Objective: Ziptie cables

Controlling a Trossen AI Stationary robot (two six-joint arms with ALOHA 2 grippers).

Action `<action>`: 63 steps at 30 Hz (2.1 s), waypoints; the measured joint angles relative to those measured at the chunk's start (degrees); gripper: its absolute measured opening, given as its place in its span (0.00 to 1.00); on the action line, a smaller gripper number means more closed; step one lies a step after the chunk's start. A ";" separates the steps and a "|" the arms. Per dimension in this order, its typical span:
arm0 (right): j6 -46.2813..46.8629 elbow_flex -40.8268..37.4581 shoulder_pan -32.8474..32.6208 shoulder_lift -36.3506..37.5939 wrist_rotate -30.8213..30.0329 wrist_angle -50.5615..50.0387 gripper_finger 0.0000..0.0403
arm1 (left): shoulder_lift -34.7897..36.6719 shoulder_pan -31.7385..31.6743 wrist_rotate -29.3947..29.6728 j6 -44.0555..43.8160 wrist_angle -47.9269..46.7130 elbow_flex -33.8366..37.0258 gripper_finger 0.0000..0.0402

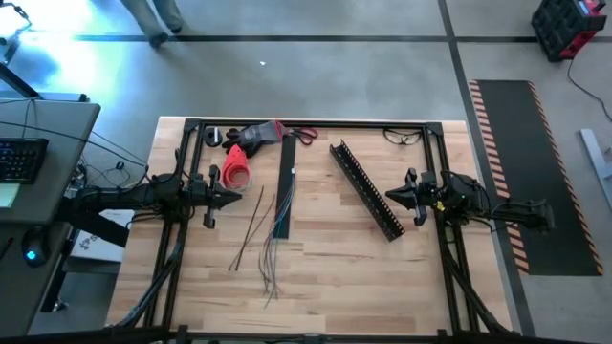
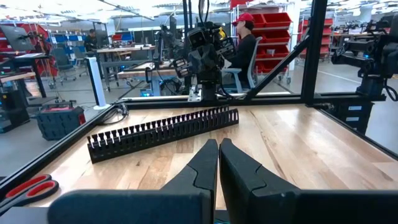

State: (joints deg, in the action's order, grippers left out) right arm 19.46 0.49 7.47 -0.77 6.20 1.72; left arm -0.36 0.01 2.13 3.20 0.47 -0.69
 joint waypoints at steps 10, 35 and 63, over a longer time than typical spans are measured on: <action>0.00 0.00 0.00 0.00 0.00 0.00 0.00 | 0.02 0.00 0.04 -8.50 1.16 0.02 0.00; 0.00 0.00 0.00 0.01 0.00 0.00 0.00 | -48.45 2.51 23.30 -18.09 39.19 -9.61 0.00; 0.00 0.00 0.02 0.01 0.00 0.00 0.00 | -106.79 -10.67 28.69 -43.47 2.28 -50.01 0.48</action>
State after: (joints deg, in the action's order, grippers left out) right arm 19.46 0.49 7.49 -0.75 6.20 1.72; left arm -107.15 -10.65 30.83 -40.27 2.74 -50.70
